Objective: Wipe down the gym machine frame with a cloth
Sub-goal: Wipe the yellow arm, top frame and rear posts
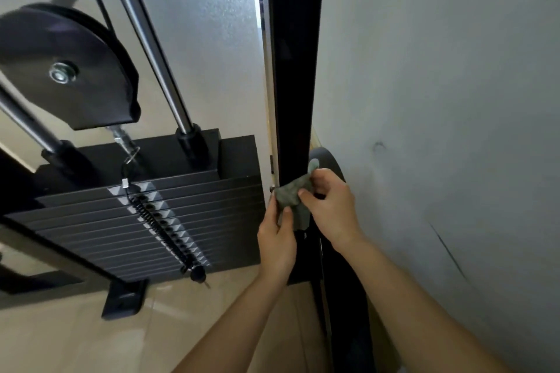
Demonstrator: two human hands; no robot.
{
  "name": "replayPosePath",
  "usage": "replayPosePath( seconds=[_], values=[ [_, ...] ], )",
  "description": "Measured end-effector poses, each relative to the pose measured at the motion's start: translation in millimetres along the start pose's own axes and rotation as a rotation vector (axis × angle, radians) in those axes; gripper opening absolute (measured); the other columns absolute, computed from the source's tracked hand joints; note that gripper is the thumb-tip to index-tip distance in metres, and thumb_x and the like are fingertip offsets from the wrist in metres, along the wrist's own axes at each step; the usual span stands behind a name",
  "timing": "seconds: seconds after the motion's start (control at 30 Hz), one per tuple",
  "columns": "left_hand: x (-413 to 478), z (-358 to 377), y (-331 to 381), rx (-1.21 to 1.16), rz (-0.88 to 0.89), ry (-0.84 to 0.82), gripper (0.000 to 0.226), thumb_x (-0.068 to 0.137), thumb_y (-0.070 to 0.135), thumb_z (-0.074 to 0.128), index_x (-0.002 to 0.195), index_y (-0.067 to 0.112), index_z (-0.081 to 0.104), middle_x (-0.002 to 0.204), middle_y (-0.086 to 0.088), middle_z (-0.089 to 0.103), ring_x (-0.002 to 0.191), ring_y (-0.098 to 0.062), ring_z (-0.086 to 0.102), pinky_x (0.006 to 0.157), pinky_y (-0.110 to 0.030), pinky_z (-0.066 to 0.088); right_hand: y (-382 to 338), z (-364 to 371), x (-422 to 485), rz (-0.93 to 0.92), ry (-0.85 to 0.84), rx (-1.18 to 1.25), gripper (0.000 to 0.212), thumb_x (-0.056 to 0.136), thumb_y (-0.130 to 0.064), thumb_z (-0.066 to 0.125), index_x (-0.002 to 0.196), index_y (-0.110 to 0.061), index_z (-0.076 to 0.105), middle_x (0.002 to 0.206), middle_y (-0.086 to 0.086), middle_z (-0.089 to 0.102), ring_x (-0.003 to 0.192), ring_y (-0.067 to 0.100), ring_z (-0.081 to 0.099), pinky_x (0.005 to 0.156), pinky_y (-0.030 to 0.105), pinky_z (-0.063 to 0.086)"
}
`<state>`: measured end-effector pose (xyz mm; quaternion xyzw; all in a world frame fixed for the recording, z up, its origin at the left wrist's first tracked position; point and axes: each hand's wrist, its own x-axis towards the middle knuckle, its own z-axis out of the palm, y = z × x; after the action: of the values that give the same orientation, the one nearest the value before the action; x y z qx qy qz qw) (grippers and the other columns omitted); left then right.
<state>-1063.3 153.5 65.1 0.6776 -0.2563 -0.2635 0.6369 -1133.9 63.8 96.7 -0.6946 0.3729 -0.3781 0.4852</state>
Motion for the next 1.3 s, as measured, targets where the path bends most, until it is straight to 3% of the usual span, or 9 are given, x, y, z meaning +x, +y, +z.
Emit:
replayPosePath(
  seconds=[0.13, 0.23, 0.33, 0.57, 0.77, 0.87, 1.03, 1.17, 1.3],
  values=[
    [-1.1, -7.2, 3.4, -0.005, -0.036, -0.004, 0.034, 0.104, 0.017, 0.053, 0.137, 0.022, 0.063, 0.111, 0.007, 0.074, 0.104, -0.008, 0.069, 0.094, -0.033, 0.056, 3.0, 4.6, -6.8, -0.054, 0.164, -0.114, 0.02, 0.085, -0.013, 0.077, 0.087, -0.028, 0.066, 0.079, -0.017, 0.068, 0.078, -0.007, 0.066, 0.068, 0.004, 0.047],
    [0.0, -14.0, 8.2, -0.034, -0.013, 0.102, 0.021, 0.099, 0.017, 0.063, 0.113, 0.024, 0.076, 0.096, 0.006, 0.078, 0.095, -0.013, 0.074, 0.086, -0.031, 0.059, 6.7, -4.2, -4.9, -0.023, 0.139, -0.075, 0.026, 0.085, -0.008, 0.078, 0.079, -0.031, 0.066, 0.074, -0.014, 0.069, 0.073, -0.003, 0.068, 0.066, 0.01, 0.052],
    [-4.0, -14.3, 18.8, -0.113, 0.044, 0.17, 0.016, 0.094, 0.014, 0.072, 0.104, 0.023, 0.079, 0.091, 0.009, 0.079, 0.09, -0.009, 0.075, 0.082, -0.026, 0.06, 2.1, -19.4, -3.9, -0.009, 0.134, 0.008, 0.029, 0.085, -0.004, 0.076, 0.081, -0.032, 0.07, 0.078, -0.01, 0.074, 0.077, 0.007, 0.072, 0.072, 0.024, 0.059],
    [-14.3, 0.7, 35.2, -0.076, 0.225, 0.089, 0.015, 0.091, 0.013, 0.074, 0.106, 0.01, 0.08, 0.093, 0.006, 0.079, 0.089, -0.007, 0.075, 0.082, -0.021, 0.059, -28.7, -78.1, -1.3, -0.158, 0.245, -0.148, 0.018, 0.083, -0.02, 0.074, 0.096, -0.032, 0.073, 0.084, -0.024, 0.071, 0.074, 0.0, 0.065, 0.065, 0.017, 0.056],
    [-13.2, 2.2, 15.5, 0.219, -0.035, -0.04, 0.029, 0.088, 0.022, 0.076, 0.117, 0.022, 0.076, 0.1, 0.011, 0.075, 0.1, -0.009, 0.071, 0.095, -0.031, 0.056, -1.4, -82.5, -7.3, -0.002, -0.169, -0.402, 0.059, 0.088, -0.005, 0.074, 0.143, -0.013, 0.055, 0.14, 0.001, 0.058, 0.125, 0.016, 0.055, 0.109, 0.036, 0.046],
    [-14.5, 1.1, 2.4, 0.207, -0.199, -0.078, 0.033, 0.089, 0.024, 0.074, 0.122, 0.023, 0.073, 0.116, 0.007, 0.072, 0.112, -0.013, 0.066, 0.102, -0.036, 0.051, 11.9, -83.4, -13.3, 0.037, -0.207, -0.319, 0.064, 0.086, -0.002, 0.075, 0.144, -0.017, 0.054, 0.141, 0.0, 0.053, 0.128, 0.019, 0.051, 0.109, 0.04, 0.046],
    [-14.3, 3.0, -7.3, 0.164, -0.111, -0.132, 0.035, 0.093, 0.012, 0.069, 0.125, 0.025, 0.069, 0.109, 0.014, 0.071, 0.09, 0.012, 0.065, 0.081, -0.008, 0.049, 35.3, -74.8, -19.3, -0.039, -0.255, -0.516, 0.074, 0.085, -0.019, 0.079, 0.151, -0.021, 0.045, 0.162, 0.001, 0.029, 0.146, 0.024, 0.031, 0.121, 0.037, 0.029],
    [-14.4, 7.0, -10.5, 0.043, -0.202, -0.257, 0.045, 0.093, 0.0, 0.063, 0.133, 0.022, 0.063, 0.12, 0.002, 0.071, 0.113, -0.013, 0.067, 0.106, -0.042, 0.051, 40.0, -58.0, -8.4, -0.113, -0.267, -0.63, 0.07, 0.094, -0.029, 0.068, 0.156, -0.023, 0.035, 0.169, 0.001, 0.007, 0.153, 0.023, 0.016, 0.123, 0.042, 0.023],
    [-13.0, -1.8, -17.4, 0.042, -0.177, -0.268, 0.052, 0.095, -0.004, 0.059, 0.142, 0.018, 0.057, 0.129, -0.001, 0.068, 0.12, -0.019, 0.064, 0.108, -0.047, 0.049, 28.4, -47.5, 17.7, -0.029, -0.259, -0.497, 0.064, 0.09, -0.02, 0.07, 0.15, -0.022, 0.047, 0.166, -0.003, 0.02, 0.151, 0.02, 0.023, 0.123, 0.036, 0.024]
  ],
)
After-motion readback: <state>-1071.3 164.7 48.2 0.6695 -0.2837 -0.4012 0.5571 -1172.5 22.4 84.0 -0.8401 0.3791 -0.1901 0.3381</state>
